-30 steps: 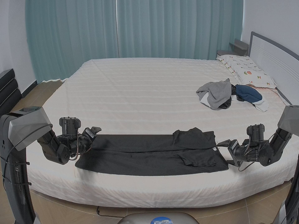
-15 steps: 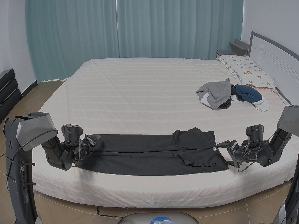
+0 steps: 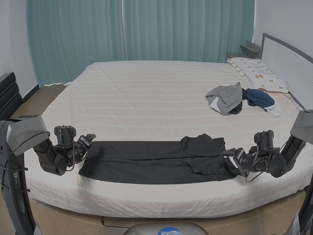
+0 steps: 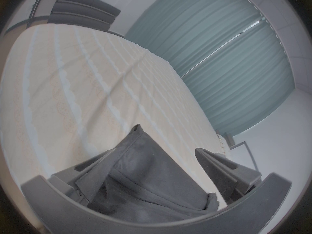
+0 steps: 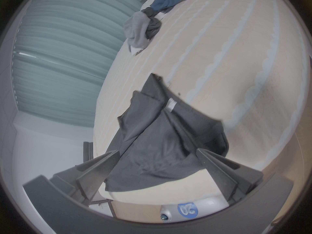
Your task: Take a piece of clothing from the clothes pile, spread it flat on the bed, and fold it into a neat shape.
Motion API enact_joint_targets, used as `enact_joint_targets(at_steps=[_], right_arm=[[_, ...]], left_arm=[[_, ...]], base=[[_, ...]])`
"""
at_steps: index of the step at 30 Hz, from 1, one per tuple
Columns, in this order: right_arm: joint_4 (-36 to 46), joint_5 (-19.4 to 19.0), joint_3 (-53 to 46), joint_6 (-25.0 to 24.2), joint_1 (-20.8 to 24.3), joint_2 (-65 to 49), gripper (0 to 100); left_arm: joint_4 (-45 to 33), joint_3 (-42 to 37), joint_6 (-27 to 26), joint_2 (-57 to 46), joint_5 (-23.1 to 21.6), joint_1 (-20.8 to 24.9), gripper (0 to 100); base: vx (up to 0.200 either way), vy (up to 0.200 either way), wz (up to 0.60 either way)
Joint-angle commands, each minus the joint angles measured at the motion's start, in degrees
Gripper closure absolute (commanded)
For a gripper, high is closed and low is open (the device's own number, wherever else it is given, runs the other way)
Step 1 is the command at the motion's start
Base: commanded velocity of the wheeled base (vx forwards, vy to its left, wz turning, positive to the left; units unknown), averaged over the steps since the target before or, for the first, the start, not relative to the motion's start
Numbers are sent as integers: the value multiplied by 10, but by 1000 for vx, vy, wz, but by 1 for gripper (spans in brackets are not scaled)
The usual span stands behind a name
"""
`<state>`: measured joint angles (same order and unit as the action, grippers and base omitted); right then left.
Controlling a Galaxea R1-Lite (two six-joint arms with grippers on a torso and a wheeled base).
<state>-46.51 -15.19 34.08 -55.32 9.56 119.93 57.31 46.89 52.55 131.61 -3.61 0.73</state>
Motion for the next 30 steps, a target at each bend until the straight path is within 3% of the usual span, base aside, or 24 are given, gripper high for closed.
enact_joint_targets(at_steps=[1,3,7,17,30], right_arm=[[4,10,-10,-53,56,-43,0],[3,33,0,-89,77,-31,0],[-3,68,19,-102,93,-2,0],[-8,88,36,-132,122,44,0],[-9,123,69,-138,122,81,0]], left_arm=[[2,-8,26,-25,-32,-14,0],[3,-7,28,-21,-32,-15,0],[3,-7,28,-16,-32,-15,0],[4,0,28,10,-32,-13,0],[4,2,27,18,-32,-12,0]], base=[[0,0,0],[0,0,0],[0,0,0],[0,0,0],[0,0,0]])
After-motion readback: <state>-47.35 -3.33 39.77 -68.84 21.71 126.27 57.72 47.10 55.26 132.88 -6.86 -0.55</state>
